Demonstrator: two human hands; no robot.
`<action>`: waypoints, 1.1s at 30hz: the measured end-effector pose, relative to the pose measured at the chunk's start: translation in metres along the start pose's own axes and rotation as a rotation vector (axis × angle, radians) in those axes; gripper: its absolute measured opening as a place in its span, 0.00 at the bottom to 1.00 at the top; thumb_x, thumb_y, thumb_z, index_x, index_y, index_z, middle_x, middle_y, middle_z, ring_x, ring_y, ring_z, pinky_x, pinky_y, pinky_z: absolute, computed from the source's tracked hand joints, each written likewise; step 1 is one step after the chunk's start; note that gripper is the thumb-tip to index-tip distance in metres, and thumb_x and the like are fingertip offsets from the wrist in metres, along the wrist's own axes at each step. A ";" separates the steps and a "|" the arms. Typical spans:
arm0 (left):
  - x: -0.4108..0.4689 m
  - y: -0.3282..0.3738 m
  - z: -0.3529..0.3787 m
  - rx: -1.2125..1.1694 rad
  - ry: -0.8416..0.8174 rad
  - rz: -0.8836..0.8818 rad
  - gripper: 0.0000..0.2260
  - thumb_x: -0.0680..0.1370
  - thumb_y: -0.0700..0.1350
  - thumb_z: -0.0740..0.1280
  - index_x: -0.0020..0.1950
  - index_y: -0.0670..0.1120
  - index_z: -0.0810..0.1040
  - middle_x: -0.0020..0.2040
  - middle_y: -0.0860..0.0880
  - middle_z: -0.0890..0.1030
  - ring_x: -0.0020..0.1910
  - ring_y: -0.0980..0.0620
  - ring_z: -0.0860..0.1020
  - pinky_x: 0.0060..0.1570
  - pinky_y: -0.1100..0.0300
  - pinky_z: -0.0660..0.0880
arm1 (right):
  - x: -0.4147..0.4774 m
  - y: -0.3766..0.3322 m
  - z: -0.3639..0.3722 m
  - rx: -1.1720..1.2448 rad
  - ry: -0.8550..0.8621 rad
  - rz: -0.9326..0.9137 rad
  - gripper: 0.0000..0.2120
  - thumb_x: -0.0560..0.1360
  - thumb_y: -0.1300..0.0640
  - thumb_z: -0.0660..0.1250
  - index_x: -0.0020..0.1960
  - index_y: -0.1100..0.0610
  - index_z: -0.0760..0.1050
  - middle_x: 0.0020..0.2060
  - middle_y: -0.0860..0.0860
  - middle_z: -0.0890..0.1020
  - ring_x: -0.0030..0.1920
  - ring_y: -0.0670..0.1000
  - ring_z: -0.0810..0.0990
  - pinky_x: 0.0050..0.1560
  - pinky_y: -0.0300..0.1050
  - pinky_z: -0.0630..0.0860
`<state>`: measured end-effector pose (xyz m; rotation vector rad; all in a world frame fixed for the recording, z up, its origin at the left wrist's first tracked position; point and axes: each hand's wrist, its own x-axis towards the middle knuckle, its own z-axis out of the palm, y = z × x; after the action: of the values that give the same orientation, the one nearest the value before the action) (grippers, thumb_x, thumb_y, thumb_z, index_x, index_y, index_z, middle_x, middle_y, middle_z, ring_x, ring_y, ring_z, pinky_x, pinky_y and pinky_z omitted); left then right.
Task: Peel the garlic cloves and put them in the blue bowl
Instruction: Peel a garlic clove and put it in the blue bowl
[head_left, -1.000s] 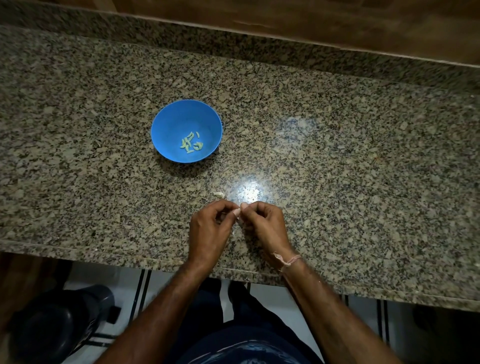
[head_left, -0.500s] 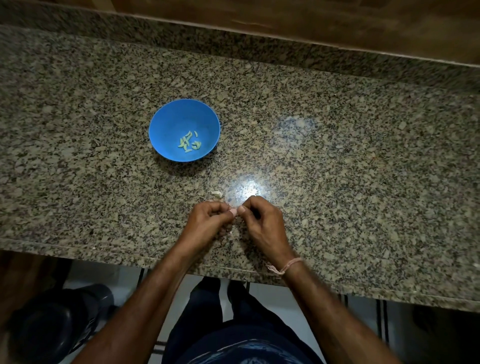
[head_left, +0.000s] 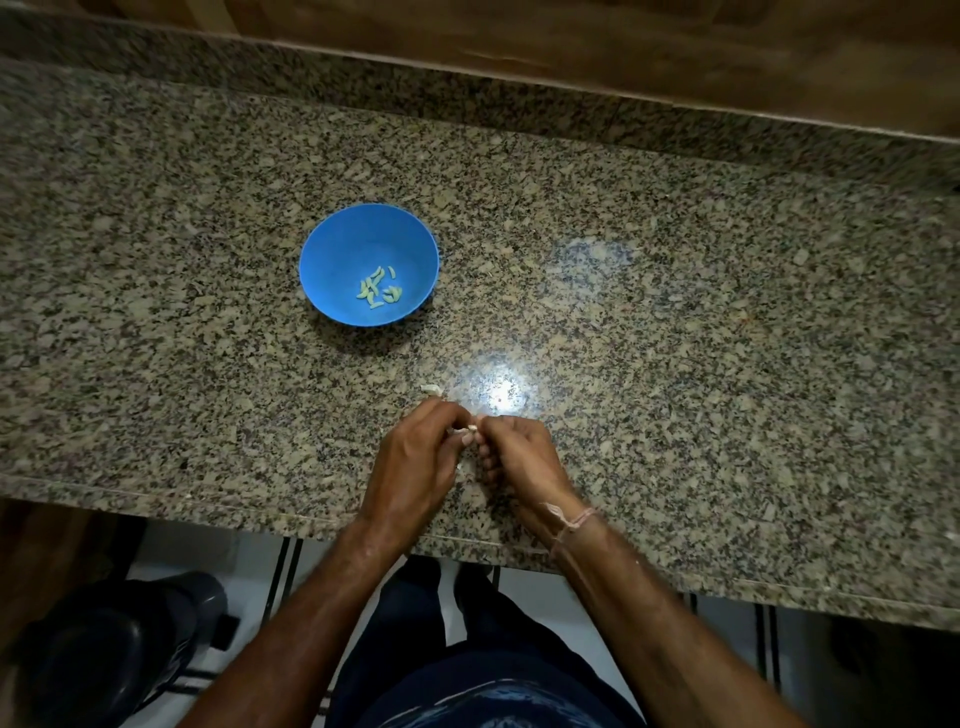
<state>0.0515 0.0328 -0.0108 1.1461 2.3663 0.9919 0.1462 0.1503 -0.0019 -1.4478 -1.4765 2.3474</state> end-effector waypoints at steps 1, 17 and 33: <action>-0.002 0.002 -0.001 -0.025 0.023 -0.007 0.04 0.81 0.39 0.70 0.52 0.48 0.79 0.48 0.55 0.78 0.43 0.59 0.78 0.41 0.63 0.76 | 0.001 0.000 -0.001 -0.022 0.001 -0.016 0.12 0.83 0.58 0.65 0.41 0.58 0.79 0.30 0.48 0.78 0.28 0.45 0.72 0.29 0.37 0.69; -0.007 0.019 0.004 -0.259 0.028 -0.362 0.09 0.83 0.45 0.67 0.43 0.49 0.78 0.37 0.54 0.79 0.35 0.62 0.75 0.34 0.72 0.69 | 0.003 0.013 -0.003 -0.098 0.051 -0.258 0.11 0.79 0.58 0.73 0.49 0.67 0.80 0.38 0.55 0.83 0.36 0.49 0.81 0.36 0.39 0.79; -0.008 0.000 -0.007 -0.427 -0.056 -0.508 0.09 0.84 0.47 0.65 0.48 0.44 0.80 0.40 0.49 0.81 0.36 0.55 0.76 0.36 0.63 0.70 | -0.001 0.022 0.012 -0.079 0.085 -0.296 0.06 0.77 0.64 0.74 0.53 0.62 0.84 0.47 0.57 0.88 0.49 0.57 0.87 0.49 0.46 0.84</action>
<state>0.0529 0.0233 -0.0055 0.3843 2.0924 1.1675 0.1474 0.1292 -0.0151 -1.2271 -1.6480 2.0518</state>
